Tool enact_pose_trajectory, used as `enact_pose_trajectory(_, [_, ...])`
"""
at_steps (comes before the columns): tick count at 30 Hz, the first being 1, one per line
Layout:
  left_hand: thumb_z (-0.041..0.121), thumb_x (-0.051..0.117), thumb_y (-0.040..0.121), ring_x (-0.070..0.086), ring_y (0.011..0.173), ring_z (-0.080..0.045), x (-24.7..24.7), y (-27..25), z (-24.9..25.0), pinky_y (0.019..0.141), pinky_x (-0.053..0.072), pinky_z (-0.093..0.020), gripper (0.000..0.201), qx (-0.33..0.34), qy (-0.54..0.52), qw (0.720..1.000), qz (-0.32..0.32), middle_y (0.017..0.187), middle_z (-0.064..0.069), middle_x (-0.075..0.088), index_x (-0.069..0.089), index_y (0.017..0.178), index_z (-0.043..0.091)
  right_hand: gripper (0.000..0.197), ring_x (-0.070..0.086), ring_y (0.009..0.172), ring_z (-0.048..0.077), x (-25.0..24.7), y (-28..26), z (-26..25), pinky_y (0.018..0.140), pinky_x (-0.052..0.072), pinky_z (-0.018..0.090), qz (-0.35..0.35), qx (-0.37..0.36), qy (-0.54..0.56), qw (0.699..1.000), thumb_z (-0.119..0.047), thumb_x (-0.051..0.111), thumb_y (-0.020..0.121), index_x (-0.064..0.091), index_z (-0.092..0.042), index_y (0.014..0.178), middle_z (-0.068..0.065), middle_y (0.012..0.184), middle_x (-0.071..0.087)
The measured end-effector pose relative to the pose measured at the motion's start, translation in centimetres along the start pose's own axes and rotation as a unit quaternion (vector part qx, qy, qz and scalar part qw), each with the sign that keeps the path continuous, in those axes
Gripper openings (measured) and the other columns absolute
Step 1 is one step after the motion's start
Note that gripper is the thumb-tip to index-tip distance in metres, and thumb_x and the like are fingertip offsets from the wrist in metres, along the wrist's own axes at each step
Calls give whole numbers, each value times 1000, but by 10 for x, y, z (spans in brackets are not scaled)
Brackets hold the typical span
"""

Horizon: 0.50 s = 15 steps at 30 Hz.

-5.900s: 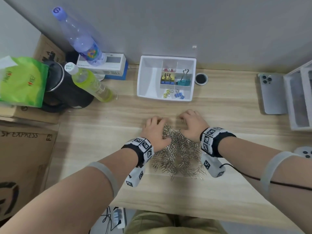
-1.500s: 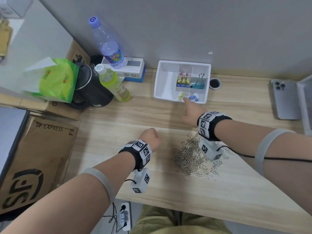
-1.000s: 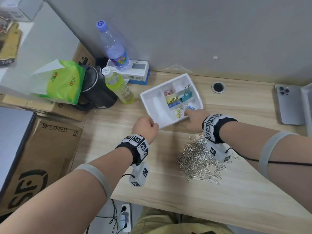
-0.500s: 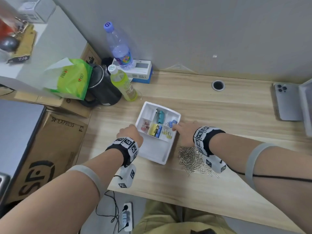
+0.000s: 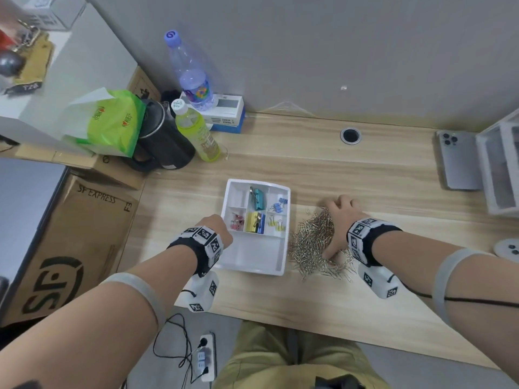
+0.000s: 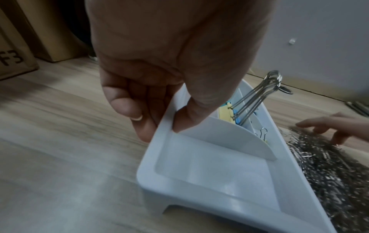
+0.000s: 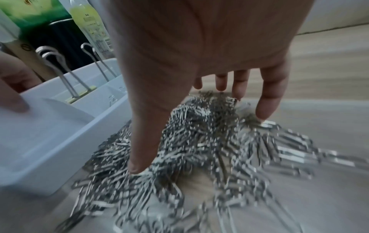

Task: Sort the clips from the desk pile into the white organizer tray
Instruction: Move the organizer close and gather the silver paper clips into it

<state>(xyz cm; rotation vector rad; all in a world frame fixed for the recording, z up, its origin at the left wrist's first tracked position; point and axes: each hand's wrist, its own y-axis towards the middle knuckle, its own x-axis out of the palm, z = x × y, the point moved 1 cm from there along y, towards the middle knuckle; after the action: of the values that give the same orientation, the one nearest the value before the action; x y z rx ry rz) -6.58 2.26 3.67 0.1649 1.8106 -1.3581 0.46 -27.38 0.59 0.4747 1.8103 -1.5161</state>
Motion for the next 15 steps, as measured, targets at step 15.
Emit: enact_pose_trajectory(15, [8,50,79,56,60,-24,15,-8,24,55,45,-25,6,21,-45,999,3,69,-7,58,50,73,8,124,32,124,30,38,-9,-12,93,50,48,76,-61,90,991,-63,83,39,20,-39,144,6,137,25])
